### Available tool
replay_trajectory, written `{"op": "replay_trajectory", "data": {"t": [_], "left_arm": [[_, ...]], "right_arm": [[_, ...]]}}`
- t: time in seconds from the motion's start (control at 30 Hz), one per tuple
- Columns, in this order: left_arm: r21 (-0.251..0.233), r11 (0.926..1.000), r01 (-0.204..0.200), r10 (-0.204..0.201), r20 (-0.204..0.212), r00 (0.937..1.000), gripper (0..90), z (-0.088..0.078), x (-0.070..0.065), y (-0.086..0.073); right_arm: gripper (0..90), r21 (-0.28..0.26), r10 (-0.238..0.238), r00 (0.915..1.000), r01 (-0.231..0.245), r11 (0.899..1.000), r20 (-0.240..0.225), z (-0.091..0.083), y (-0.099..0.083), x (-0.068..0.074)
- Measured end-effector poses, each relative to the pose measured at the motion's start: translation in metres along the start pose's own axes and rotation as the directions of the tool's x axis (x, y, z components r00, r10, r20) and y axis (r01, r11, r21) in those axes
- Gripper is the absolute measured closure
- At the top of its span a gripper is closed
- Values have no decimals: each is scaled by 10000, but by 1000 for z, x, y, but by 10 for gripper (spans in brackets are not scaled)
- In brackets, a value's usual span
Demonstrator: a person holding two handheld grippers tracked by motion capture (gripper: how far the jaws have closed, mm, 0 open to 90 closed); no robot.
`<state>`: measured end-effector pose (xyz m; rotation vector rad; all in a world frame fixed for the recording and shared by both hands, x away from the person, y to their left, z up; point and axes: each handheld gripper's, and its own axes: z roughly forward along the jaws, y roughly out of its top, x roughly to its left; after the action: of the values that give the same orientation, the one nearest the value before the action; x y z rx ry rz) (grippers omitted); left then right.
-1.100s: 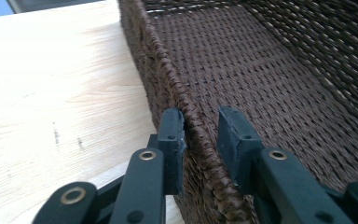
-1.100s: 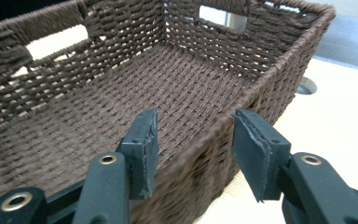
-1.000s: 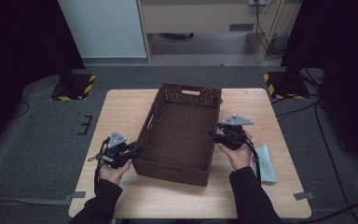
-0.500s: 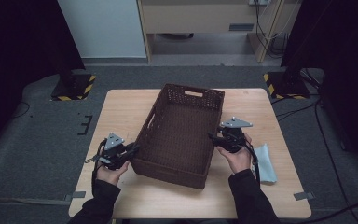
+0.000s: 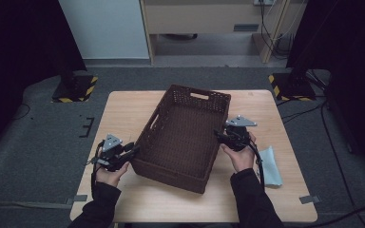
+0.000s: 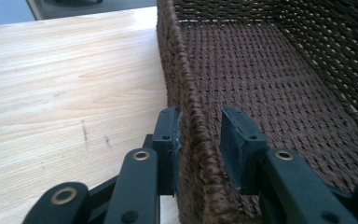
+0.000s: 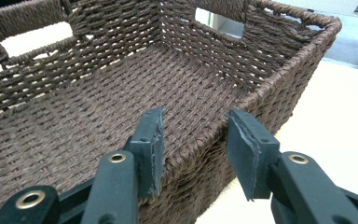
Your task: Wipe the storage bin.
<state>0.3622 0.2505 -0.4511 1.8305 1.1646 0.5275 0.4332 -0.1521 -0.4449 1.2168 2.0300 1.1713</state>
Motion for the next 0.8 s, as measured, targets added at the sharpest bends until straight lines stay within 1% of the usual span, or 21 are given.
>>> {"op": "replay_trajectory", "data": {"t": [0.07,0.1,0.13,0.17,0.27,0.37,0.43,0.5,0.57,0.63,0.67,0.7,0.8], "left_arm": [[112,9999,-25,26,-45,10000,685,2,0,-1],[214,9998,-11,15,-188,9998,708,2,0,-1],[232,9997,80,-76,-187,9998,719,3,1,-1],[224,9997,135,-132,-134,9998,731,3,2,-1],[218,9996,201,-195,-293,9994,749,3,5,0],[202,9995,253,-245,-358,9991,762,4,7,1],[209,9995,250,-241,-415,9989,763,6,8,2],[164,9994,291,-283,-468,9985,770,7,10,2],[146,9994,313,-306,-457,9985,765,8,12,2],[102,9995,309,-304,-479,9984,746,8,13,2],[43,9996,270,-268,-456,9986,727,7,13,2],[9,9997,247,-246,-438,9987,707,6,14,1],[-52,9999,135,-136,-264,9996,656,2,14,1]], "right_arm": [[570,82,-36,10000,36,10000,15,-1,0,1],[571,103,-47,10000,47,9999,-9,-2,0,0],[571,123,23,10000,-22,9999,-25,-3,0,1],[570,121,8,10000,-7,9999,-65,-4,-1,1],[562,148,128,9998,-125,9998,-164,-11,-4,3],[544,249,33,9995,-25,9997,-300,-15,-3,5],[535,142,-48,9996,52,9999,-289,-15,-2,5],[519,-53,-61,9999,60,10000,-122,-14,0,2],[514,-220,-33,10000,33,9998,2,-11,1,0],[512,-81,-5,10000,5,10000,43,-6,0,-3],[510,-56,-106,9999,107,9999,111,-4,-1,-3],[512,-110,-43,9999,44,9999,97,-4,-2,-3],[511,-40,113,9999,-113,9999,-54,-5,-3,-4]]}}
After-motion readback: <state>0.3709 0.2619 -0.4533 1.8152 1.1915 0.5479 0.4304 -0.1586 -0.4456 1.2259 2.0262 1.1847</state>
